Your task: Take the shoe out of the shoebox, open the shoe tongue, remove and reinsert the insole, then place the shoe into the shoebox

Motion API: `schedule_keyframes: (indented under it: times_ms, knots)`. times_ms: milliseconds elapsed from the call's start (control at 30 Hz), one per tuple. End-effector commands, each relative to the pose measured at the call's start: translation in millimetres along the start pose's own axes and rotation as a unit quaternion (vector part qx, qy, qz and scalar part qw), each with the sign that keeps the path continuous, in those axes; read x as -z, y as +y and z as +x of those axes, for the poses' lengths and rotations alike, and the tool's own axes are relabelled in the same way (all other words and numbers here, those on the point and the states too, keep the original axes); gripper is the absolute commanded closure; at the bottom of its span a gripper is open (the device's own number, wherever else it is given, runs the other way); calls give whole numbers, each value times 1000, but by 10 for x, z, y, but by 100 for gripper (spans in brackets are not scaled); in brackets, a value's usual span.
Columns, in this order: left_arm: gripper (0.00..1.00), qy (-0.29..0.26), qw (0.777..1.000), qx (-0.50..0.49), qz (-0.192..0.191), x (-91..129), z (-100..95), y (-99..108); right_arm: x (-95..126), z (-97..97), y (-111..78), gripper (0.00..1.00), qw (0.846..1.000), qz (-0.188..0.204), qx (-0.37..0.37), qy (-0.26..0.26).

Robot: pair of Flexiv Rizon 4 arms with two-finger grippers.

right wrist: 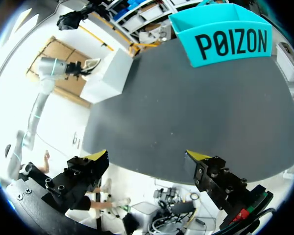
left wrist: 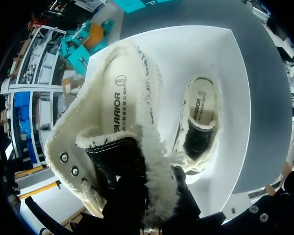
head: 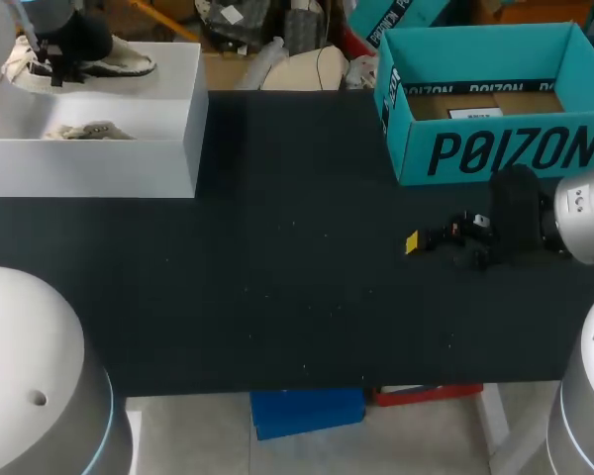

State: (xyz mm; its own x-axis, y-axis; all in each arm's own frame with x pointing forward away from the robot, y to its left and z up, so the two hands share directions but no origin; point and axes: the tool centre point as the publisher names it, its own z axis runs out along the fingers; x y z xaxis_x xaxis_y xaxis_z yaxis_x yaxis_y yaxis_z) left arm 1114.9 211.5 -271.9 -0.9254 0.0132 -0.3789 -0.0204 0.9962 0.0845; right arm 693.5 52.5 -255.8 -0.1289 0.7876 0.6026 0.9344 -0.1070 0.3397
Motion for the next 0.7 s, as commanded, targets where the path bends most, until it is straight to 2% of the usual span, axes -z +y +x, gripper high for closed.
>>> schedule_keyframes:
  times_ms: [33, 200, 700]
  knots:
    - [100, 8, 1000, -3, -2, -309, -80, -51, 0, 4, 4, 0, 1000, 1, 0, 0]
    - [100, 15, 1000, -10, -14, -562, -52, -133, 0, 4, 4, 0, 1000, 1, 0, 0]
    - [100, 42, 999, 3, -13, -1163, -22, -251, 0, 4, 4, 0, 1000, 1, 0, 0]
